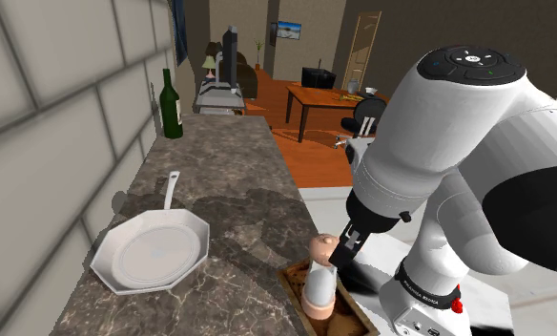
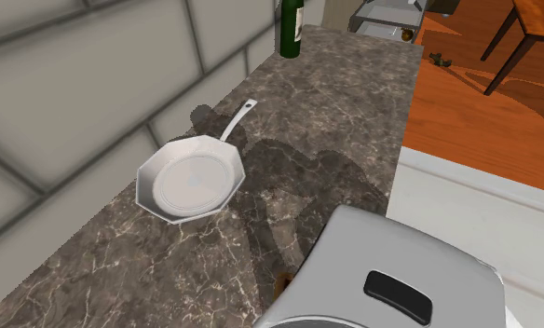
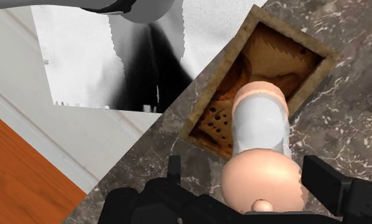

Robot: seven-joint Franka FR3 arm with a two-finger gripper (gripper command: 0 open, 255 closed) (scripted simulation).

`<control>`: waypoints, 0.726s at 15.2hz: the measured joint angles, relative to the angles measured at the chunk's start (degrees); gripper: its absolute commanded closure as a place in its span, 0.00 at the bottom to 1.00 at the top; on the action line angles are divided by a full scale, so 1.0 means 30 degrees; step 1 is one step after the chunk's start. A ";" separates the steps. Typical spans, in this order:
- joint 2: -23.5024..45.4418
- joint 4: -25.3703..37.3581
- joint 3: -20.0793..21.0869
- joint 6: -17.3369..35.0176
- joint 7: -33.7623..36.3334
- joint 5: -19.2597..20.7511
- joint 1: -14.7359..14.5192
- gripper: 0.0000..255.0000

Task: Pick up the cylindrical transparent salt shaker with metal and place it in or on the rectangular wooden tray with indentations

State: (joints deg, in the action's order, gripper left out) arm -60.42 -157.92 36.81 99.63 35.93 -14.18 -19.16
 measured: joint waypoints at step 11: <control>0.0202 0.2496 -0.0516 -0.2185 0.0085 0.0577 0.0358 0.00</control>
State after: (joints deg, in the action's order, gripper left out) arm -59.81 -150.44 35.26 93.07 36.19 -12.45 -18.08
